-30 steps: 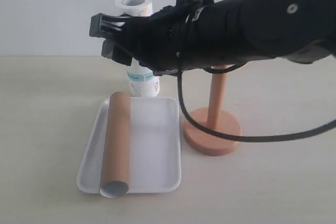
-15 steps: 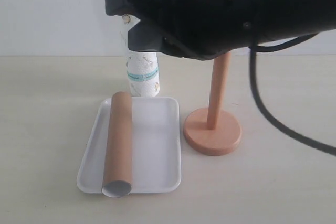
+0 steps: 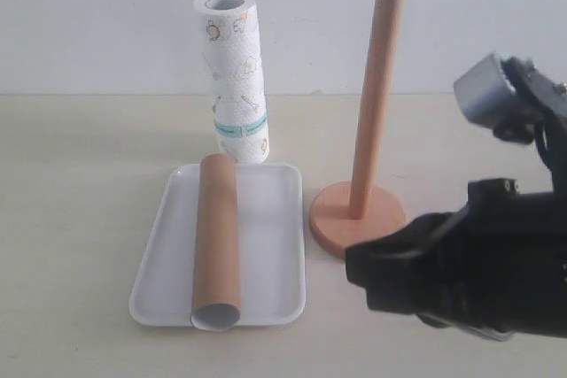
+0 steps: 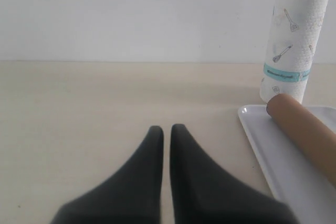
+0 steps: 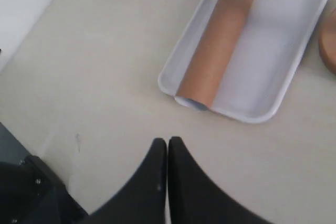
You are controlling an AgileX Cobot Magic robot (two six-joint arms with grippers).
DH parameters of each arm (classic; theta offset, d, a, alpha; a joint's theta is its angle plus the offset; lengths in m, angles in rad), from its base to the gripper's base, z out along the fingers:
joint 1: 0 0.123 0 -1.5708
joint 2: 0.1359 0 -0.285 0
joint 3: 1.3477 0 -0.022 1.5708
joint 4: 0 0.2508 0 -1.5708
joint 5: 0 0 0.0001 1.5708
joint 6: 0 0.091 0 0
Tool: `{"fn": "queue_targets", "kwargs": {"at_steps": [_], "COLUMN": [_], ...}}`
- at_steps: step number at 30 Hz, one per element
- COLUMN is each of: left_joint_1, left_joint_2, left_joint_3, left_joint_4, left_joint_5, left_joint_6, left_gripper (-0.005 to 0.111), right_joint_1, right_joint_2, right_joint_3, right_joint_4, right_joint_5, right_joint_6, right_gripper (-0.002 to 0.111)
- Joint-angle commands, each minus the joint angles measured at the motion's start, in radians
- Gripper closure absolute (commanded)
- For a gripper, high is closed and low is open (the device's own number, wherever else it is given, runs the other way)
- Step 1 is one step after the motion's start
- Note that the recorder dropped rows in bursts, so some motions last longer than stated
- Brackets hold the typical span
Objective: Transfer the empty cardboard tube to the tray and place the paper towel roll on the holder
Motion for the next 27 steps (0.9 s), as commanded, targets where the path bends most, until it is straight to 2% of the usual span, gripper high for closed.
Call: {"fn": "queue_targets", "kwargs": {"at_steps": [1, 8, 12, 14, 18, 20, 23, 27], "left_joint_1": [0.002, 0.002, 0.002, 0.002, 0.002, 0.002, 0.002, 0.002], "left_joint_2": [-0.003, -0.003, -0.003, -0.003, -0.003, -0.003, -0.003, -0.003], "left_joint_3": [0.004, 0.004, 0.004, 0.004, 0.004, 0.004, 0.004, 0.004], "left_joint_4": [-0.002, -0.002, -0.002, -0.002, -0.002, -0.002, -0.002, -0.002], "left_joint_5": [0.0, 0.0, 0.0, 0.0, 0.0, 0.0, 0.0, 0.0], "left_joint_6": [0.001, 0.001, 0.001, 0.001, 0.001, 0.001, 0.001, 0.001], "left_gripper": [0.103, 0.103, 0.103, 0.103, 0.103, 0.103, 0.103, 0.103], "right_joint_1": [0.0, 0.011, -0.002, -0.12, -0.376, -0.467, -0.548, -0.591], "right_joint_2": [-0.01, -0.045, -0.108, -0.232, -0.503, -0.628, -0.788, -0.908], "right_joint_3": [0.019, 0.024, 0.118, 0.227, 0.412, 0.484, 0.562, 0.562], "right_joint_4": [-0.01, -0.034, -0.14, -0.102, -0.102, -0.102, -0.112, -0.171], "right_joint_5": [-0.001, 0.0, -0.064, -0.136, -0.137, -0.139, -0.141, -0.115], "right_joint_6": [-0.001, -0.007, -0.009, 0.0, 0.0, 0.0, -0.072, -0.154], "right_gripper": [0.108, 0.108, 0.108, 0.108, 0.108, 0.108, 0.108, 0.108]}}
